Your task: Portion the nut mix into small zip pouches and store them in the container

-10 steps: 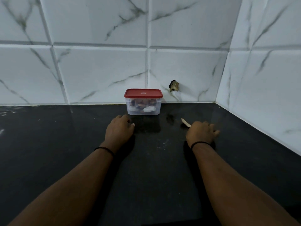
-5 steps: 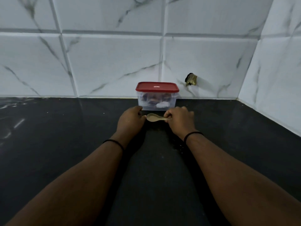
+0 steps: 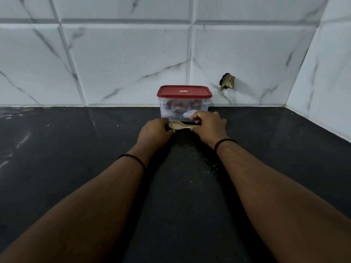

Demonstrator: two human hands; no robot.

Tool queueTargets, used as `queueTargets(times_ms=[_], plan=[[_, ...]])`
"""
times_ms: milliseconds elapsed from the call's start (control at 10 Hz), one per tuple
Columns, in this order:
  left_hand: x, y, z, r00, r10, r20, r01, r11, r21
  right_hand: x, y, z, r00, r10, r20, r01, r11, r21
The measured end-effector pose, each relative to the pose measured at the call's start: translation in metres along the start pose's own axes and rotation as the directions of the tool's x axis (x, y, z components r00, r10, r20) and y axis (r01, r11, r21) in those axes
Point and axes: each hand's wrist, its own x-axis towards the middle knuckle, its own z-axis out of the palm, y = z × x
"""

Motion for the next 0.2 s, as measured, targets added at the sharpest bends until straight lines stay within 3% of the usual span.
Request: queueTargets(times_ms=[200], plan=[[-0.0161,0.0103,-0.0105,0.998,-0.054,-0.04,0.053,0.998,-0.026,-0.0084,-0.0049,-0.0075,0.999,-0.009,-0.05,0.007,0.999,-0.035]])
